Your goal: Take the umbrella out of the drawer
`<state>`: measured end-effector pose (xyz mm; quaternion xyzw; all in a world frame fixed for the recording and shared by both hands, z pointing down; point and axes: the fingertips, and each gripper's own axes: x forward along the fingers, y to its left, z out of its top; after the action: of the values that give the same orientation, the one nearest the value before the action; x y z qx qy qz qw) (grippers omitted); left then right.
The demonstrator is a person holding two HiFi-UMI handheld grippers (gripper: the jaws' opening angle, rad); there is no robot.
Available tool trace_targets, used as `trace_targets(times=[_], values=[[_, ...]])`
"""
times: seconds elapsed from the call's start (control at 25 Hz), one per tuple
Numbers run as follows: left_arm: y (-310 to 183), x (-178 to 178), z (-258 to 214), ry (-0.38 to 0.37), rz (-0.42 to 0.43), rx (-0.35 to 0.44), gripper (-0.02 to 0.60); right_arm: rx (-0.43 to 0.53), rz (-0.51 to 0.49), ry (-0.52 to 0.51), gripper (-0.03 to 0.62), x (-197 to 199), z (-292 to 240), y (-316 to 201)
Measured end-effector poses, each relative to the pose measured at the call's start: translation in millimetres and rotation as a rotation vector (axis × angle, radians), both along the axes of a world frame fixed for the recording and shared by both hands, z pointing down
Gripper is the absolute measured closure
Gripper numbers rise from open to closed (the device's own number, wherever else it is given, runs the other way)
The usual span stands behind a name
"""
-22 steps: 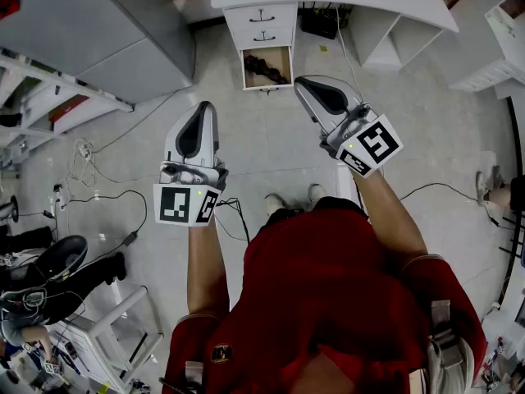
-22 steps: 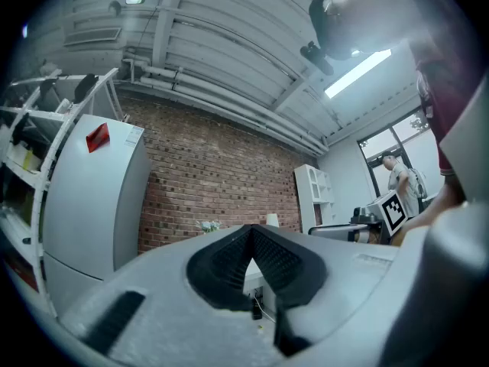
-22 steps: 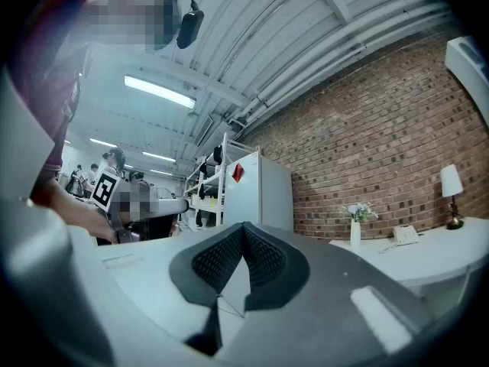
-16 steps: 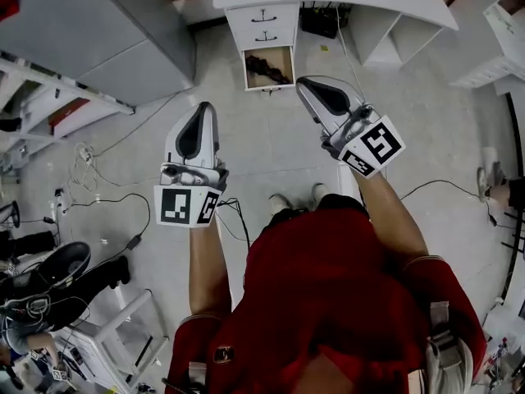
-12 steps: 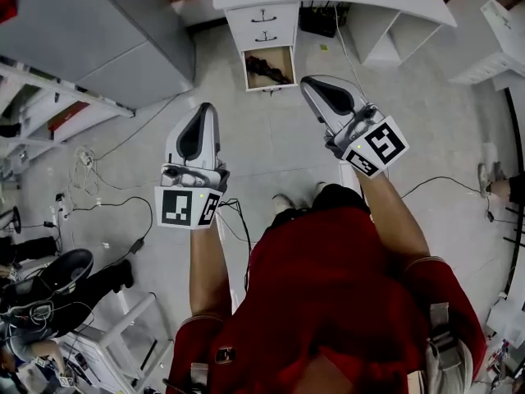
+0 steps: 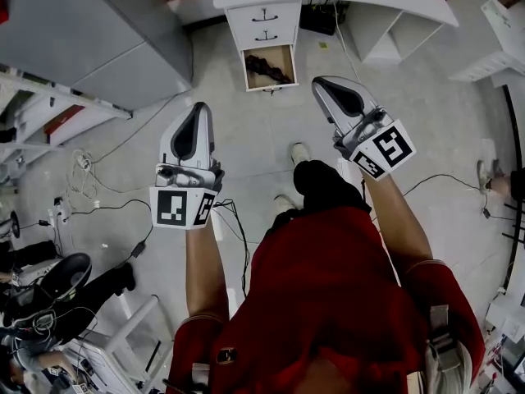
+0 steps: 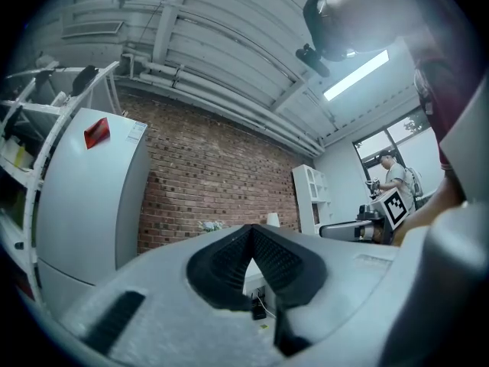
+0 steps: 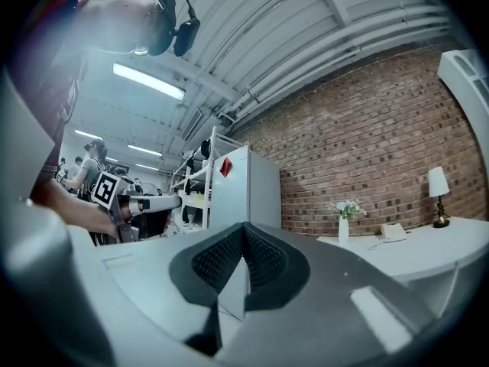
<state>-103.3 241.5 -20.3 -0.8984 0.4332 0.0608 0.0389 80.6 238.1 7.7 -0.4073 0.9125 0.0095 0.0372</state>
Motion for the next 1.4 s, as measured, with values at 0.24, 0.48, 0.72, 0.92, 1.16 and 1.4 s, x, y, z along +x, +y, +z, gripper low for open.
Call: trace_targets(times=[0.24, 0.48, 0.72, 0.92, 1.16, 1.4], values=[[-41, -1, 9, -0.02, -0.024, -0.015, 0.577, -0.007, -0.016, 0.021, 0.582, 1, 17, -45], [-98, 9, 19, -0.04, -0.052, -0.02, 0.577, -0.007, -0.041, 0.058, 0.582, 11, 33, -106], [-157, 31, 25, -0.06, -0.097, -0.008, 0.577, -0.007, -0.07, 0.071, 0.582, 35, 44, -166], [-199, 46, 35, -0.084, -0.125, -0.014, 0.577, 0.002, -0.124, 0.1, 0.582, 40, 57, -209], [-235, 43, 57, -0.123, -0.134, -0.041, 0.577, -0.041, -0.164, 0.126, 0.582, 33, 88, -248], [-262, 23, 86, -0.127, -0.131, -0.073, 0.577, -0.082, -0.154, 0.156, 0.582, 20, 122, -273]])
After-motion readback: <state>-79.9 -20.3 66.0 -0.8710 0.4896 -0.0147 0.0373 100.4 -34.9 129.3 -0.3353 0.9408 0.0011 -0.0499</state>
